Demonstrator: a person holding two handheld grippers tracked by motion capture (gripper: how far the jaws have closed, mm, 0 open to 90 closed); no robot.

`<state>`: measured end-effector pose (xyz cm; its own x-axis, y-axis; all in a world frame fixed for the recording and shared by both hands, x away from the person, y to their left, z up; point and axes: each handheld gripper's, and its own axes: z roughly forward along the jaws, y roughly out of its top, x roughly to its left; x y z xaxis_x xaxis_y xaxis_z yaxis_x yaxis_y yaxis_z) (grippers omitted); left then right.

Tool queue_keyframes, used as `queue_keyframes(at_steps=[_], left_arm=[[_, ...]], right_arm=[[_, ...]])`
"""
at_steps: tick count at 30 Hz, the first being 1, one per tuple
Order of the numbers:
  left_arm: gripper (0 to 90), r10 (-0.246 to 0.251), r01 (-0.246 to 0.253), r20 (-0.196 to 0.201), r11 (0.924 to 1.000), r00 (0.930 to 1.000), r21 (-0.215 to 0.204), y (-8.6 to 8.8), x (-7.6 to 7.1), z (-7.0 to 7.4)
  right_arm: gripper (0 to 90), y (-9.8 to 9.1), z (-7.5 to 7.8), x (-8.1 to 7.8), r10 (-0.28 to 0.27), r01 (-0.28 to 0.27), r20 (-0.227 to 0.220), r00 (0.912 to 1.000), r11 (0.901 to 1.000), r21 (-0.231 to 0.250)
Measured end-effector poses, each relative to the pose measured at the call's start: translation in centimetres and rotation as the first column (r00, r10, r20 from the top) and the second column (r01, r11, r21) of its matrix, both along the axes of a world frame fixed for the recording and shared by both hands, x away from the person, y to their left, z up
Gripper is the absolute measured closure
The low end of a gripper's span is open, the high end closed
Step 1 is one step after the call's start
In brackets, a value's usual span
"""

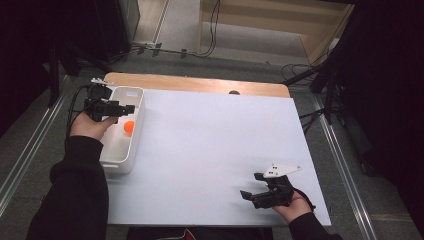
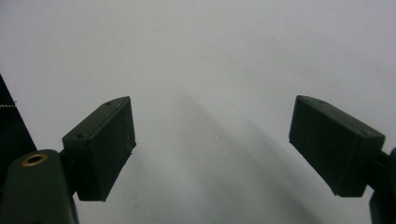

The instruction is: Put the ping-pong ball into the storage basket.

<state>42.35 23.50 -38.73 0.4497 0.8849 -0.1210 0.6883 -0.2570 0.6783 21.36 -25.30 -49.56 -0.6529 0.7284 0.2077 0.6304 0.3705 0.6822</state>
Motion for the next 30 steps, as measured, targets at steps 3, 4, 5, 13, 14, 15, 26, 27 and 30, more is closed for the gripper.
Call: queue_keyframes(at_steps=[3, 4, 5, 13, 14, 15, 26, 27, 30], left_arm=[[31.0, -0.027, 0.027, 0.005, 0.9993, 0.9996, -0.027, -0.2, -0.2, 0.4], [31.0, -0.038, 0.038, 0.006, 0.9985, 0.9993, -0.039, -0.4, -0.4, 0.6], [31.0, -0.051, 0.051, 0.008, 0.9972, 0.9987, -0.054, -0.5, -0.4, 0.8], [31.0, -0.145, 0.145, 0.004, 0.9827, 0.9894, -0.116, -2.1, -1.0, 1.2], [31.0, -0.153, 0.152, 0.003, 0.9803, 0.9882, -0.126, -2.4, -1.1, 1.2], [30.9, -0.164, 0.163, 0.004, 0.9772, 0.9864, -0.135, -2.5, -1.1, 1.2], [27.9, -0.222, 0.22, -0.003, 0.9681, 0.9751, -0.12, -4.5, -1.7, 1.2], [27.9, -0.232, 0.231, -0.003, 0.967, 0.9726, -0.108, -4.7, -1.7, 1.3], [27.9, -0.244, 0.243, 0.002, 0.965, 0.9698, -0.099, -5.3, -1.9, 1.2]], right_arm=[[13.1, 0.0, 0.0, 0.0, 0.005, -0.005, 0.002, 1.0, 1.0, -0.003], [13.2, 0.0, 0.0, 0.0, 0.005, -0.005, 0.002, 1.0, 1.0, -0.004], [13.2, 0.0, 0.0, 0.0, 0.005, -0.005, 0.002, 1.0, 1.0, -0.004], [13.2, 0.0, 0.0, 0.0, 0.007, -0.007, 0.003, 1.0, 1.0, -0.002], [13.1, 0.0, 0.0, 0.0, 0.007, -0.007, 0.003, 1.0, 1.0, -0.002], [13.1, 0.0, 0.0, 0.0, 0.007, -0.007, 0.003, 1.0, 1.0, -0.003], [13.1, 0.0, 0.0, 0.0, 0.006, -0.006, 0.003, 1.0, 1.0, -0.001], [13.2, 0.0, 0.0, 0.0, 0.007, -0.007, 0.002, 1.0, 1.0, -0.001], [13.1, 0.0, 0.0, 0.0, 0.004, -0.004, 0.003, 1.0, 1.0, 0.0]])
